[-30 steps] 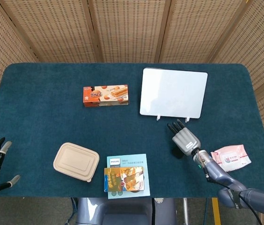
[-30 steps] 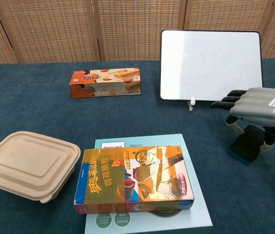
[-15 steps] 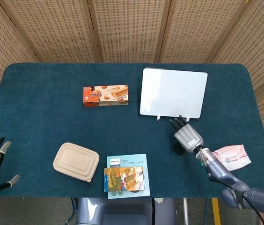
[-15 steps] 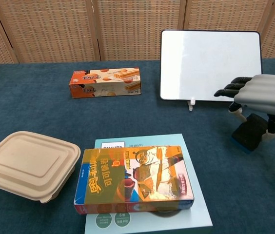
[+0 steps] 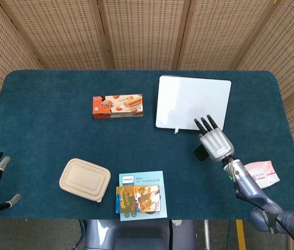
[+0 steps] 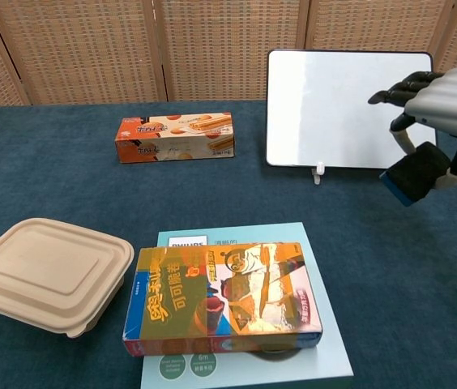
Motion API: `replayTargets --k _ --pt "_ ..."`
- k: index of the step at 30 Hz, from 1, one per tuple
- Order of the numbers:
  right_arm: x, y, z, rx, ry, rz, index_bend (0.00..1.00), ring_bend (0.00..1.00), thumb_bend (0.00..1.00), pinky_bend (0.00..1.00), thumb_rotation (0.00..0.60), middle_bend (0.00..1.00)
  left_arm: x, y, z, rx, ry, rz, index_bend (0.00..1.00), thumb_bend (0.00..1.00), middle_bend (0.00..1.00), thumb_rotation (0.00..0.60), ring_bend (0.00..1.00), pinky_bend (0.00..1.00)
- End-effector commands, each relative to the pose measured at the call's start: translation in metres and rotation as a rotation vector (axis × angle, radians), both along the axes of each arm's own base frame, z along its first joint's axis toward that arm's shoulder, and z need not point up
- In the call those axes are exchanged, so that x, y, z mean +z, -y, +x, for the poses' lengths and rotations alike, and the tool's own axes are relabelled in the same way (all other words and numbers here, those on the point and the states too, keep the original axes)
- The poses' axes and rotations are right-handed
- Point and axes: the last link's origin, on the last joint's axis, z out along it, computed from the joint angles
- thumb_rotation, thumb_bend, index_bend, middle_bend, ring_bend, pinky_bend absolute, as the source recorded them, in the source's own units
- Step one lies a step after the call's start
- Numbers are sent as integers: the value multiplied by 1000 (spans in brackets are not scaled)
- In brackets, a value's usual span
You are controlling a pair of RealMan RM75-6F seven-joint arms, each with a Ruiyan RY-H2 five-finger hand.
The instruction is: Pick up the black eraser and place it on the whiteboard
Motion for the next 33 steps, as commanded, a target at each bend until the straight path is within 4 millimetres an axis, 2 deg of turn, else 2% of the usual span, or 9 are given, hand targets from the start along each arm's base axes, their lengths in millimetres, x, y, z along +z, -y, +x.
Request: replayTargets --k 1,12,33 --pt "8 1 4 16 33 -34 603 0 105 0 600 42 1 1 0 -3 2 3 0 0 0 600 0 0" --pt "20 8 28 41 119 -125 605 0 105 0 600 42 3 1 -2 2 10 7 0 0 0 600 0 0" --pt "8 45 61 -46 238 -279 621 0 105 0 600 43 6 -3 -7 21 31 5 0 0 0 600 0 0"
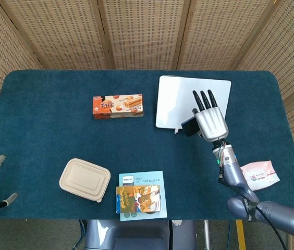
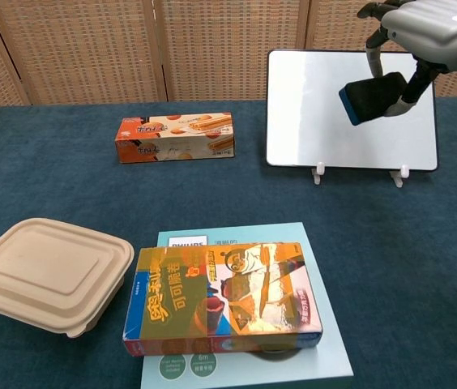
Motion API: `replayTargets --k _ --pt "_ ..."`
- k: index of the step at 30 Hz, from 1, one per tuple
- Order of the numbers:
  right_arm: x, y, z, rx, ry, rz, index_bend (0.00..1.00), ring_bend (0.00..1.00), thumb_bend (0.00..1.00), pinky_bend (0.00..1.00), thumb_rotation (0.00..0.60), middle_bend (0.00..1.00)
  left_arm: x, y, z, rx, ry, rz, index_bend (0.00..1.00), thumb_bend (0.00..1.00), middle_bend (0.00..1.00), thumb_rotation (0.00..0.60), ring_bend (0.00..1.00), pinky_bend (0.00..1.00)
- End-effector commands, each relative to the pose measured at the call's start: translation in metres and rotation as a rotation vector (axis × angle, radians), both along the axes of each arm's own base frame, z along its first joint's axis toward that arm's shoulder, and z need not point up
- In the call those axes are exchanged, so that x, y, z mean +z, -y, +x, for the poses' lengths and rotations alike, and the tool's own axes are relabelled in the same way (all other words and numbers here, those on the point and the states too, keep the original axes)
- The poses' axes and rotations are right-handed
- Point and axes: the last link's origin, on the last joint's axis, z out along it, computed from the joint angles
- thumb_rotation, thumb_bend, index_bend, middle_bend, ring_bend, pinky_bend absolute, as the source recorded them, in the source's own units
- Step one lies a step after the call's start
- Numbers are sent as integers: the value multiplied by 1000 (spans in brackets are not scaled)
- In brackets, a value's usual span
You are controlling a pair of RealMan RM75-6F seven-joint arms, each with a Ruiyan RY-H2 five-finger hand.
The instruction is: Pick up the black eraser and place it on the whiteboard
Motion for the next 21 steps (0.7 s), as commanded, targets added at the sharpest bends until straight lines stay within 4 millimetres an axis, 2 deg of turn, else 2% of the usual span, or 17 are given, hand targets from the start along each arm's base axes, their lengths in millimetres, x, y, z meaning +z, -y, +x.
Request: replayTargets --k 1,21 --pt "-2 6 3 -26 8 -34 621 0 105 0 600 43 0 0 -1 4 2 -3 0 0 0 600 0 0" --pt "-24 45 -1 -159 -16 -86 621 0 105 0 600 43 -3 -7 -5 33 7 -20 0 0 0 600 0 0"
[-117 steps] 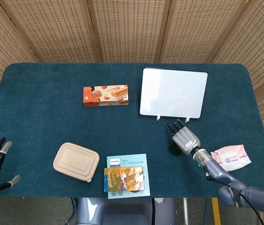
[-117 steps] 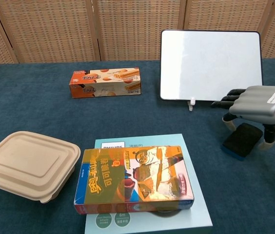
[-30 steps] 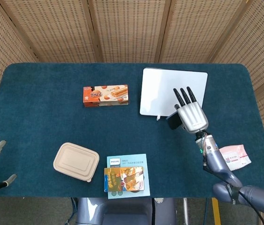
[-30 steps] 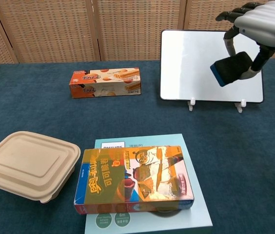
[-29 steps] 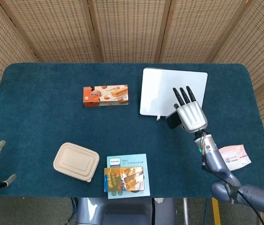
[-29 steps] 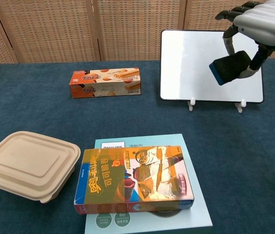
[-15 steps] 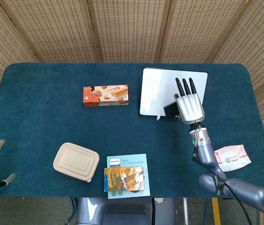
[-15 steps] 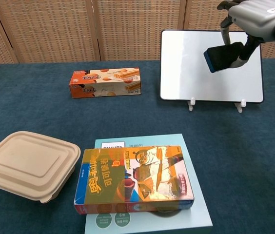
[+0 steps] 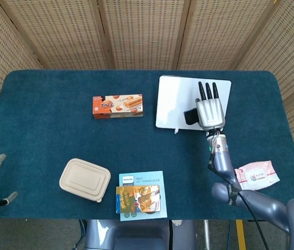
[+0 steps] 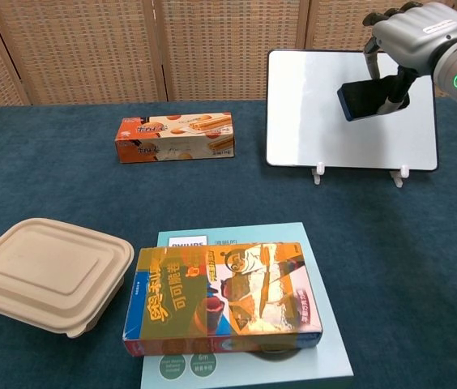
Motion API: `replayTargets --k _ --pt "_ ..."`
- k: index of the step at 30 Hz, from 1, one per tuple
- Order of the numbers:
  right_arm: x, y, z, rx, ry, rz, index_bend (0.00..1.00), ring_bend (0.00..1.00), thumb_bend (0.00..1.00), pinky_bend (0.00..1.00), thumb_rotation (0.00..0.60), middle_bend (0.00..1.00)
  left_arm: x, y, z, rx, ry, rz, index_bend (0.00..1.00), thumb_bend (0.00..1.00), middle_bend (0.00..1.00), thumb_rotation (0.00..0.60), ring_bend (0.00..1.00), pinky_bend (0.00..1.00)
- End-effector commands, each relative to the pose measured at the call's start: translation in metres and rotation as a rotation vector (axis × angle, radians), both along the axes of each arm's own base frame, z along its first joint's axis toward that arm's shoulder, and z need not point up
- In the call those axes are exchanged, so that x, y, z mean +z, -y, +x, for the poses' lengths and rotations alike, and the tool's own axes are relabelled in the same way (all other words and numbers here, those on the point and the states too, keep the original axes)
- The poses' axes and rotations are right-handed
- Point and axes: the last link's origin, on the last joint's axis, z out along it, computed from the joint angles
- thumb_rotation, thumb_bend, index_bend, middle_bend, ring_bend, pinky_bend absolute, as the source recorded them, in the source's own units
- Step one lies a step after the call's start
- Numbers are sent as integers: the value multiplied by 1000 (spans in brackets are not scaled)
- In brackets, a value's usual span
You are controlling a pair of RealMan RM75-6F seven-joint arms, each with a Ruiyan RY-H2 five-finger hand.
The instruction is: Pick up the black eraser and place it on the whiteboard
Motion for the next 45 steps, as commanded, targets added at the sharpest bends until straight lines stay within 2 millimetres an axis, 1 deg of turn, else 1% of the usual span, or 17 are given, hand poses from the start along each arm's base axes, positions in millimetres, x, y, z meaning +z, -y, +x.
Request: replayTargets --k 1,10,21,45 --pt "-4 6 2 -16 16 -11 621 0 105 0 600 43 0 -1 0 1 0 -1 0 0 0 600 0 0" --pt "-9 16 4 -56 70 -52 627 0 100 0 600 43 -1 -3 -2 8 -1 -4 0 0 0 600 0 0" --pt "-21 22 10 -66 125 -94 628 0 80 0 600 43 -2 -5 -4 16 -1 -10 0 0 0 600 0 0" --pt "-35 33 8 -144 67 -140 628 0 73 0 600 43 -4 -5 -6 22 1 -23 0 0 0 600 0 0"
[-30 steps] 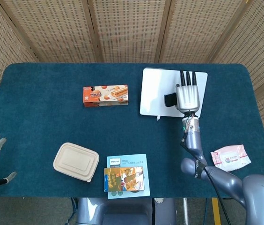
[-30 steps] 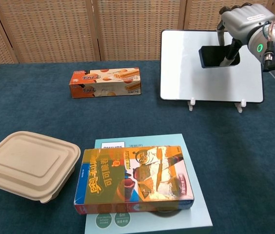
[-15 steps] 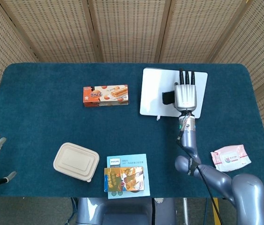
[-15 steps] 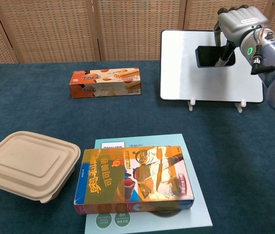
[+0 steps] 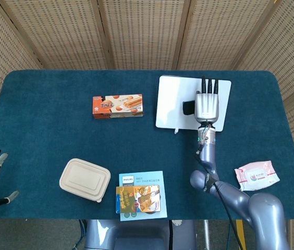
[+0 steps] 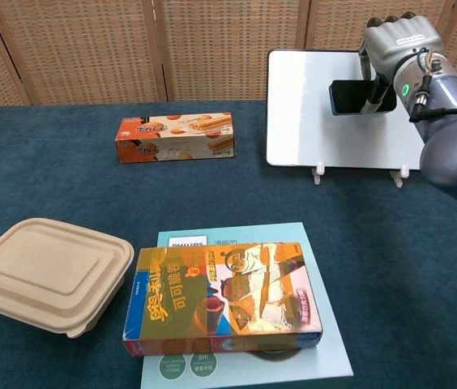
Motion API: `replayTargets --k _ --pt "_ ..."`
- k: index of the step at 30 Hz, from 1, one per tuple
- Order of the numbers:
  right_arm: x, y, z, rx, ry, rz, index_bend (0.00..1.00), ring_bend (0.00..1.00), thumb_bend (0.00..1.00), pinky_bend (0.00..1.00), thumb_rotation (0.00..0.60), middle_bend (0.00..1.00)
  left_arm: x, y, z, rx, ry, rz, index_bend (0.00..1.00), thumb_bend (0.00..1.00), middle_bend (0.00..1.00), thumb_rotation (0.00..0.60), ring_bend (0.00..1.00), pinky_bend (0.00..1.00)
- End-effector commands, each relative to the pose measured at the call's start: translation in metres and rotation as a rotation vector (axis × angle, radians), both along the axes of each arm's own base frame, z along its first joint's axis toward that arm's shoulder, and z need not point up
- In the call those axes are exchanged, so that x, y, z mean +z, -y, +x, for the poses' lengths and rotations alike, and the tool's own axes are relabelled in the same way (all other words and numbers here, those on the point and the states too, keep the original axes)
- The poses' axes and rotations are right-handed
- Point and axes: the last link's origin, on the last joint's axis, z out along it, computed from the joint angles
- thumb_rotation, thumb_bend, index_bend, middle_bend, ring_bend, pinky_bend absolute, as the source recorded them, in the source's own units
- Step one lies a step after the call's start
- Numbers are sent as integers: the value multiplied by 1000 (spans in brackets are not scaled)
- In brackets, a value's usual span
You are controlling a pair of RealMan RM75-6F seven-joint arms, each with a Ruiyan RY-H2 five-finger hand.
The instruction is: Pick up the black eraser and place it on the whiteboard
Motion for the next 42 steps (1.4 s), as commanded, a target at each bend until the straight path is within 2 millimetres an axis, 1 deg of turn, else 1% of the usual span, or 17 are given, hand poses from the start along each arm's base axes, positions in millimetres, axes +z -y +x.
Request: replayTargets --k 1,11,21,29,42 --pt "-2 1 0 -12 -5 -1 628 0 74 0 600 43 0 0 0 1 0 -1 0 0 0 600 0 0" --pt "-8 6 -1 -42 -5 0 628 0 74 0 600 43 0 0 -1 1 3 -2 0 0 0 600 0 0" --pt "-10 12 -3 -59 -4 -3 628 0 77 0 600 43 -2 -1 -2 8 1 -12 0 0 0 600 0 0" --pt "-12 14 -6 -68 -19 0 628 0 71 0 600 43 -3 -2 -2 10 0 -17 0 0 0 600 0 0" --pt "-14 16 -6 -68 -16 4 628 0 55 0 600 41 -4 -2 -3 11 -1 -16 0 0 0 600 0 0"
